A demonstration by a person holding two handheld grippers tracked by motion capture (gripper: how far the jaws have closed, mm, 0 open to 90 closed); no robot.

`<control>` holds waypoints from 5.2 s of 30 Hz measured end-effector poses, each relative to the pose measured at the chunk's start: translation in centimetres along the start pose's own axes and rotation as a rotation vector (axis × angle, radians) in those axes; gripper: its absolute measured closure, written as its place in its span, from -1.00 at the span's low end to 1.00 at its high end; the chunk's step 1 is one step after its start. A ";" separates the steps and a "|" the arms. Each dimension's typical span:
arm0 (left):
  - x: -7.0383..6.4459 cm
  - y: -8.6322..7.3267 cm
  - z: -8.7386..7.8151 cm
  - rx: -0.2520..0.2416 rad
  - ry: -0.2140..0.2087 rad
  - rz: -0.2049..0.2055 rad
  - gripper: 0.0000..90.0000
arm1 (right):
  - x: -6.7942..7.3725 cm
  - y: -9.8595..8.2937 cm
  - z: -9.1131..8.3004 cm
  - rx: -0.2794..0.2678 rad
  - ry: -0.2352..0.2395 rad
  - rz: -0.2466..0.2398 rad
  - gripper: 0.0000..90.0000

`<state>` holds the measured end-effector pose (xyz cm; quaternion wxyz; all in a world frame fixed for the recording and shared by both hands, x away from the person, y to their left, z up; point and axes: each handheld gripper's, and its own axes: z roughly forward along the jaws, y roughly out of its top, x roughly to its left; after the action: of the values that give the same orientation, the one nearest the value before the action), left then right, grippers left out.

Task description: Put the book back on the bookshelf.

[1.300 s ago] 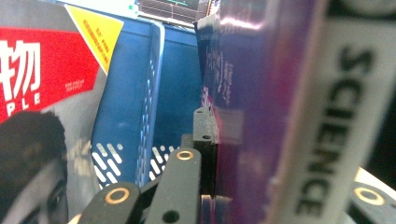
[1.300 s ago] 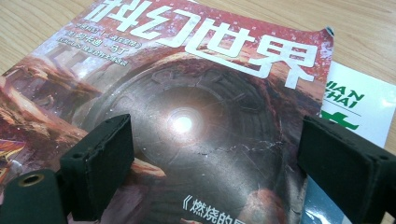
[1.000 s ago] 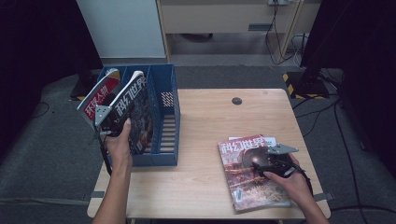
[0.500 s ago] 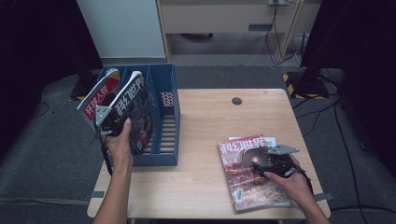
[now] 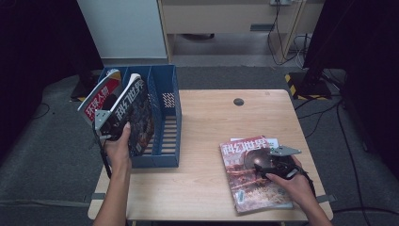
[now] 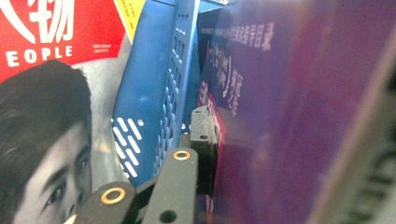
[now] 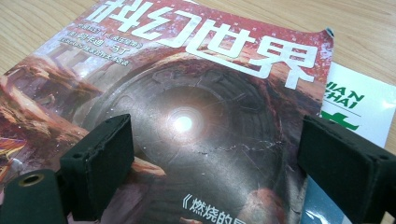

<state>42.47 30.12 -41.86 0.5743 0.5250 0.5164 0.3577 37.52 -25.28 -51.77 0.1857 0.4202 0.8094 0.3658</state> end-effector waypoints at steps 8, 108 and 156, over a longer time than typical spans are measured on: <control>0.1 0.1 0.1 -0.010 -0.002 -0.010 0.74 | 0.0 0.0 0.0 0.000 0.000 0.000 -0.75; -0.5 -2.7 -5.4 0.010 0.010 0.021 -0.18 | 0.0 0.0 0.0 -0.002 0.001 -0.001 -0.75; -7.2 -6.0 -6.2 0.234 -0.221 0.156 -0.51 | 0.0 -0.1 0.0 -0.004 0.001 -0.007 -0.78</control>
<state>34.16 23.58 -45.66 0.5330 0.6628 0.4461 0.2786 37.49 -25.30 -51.84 0.1877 0.4168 0.8101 0.3670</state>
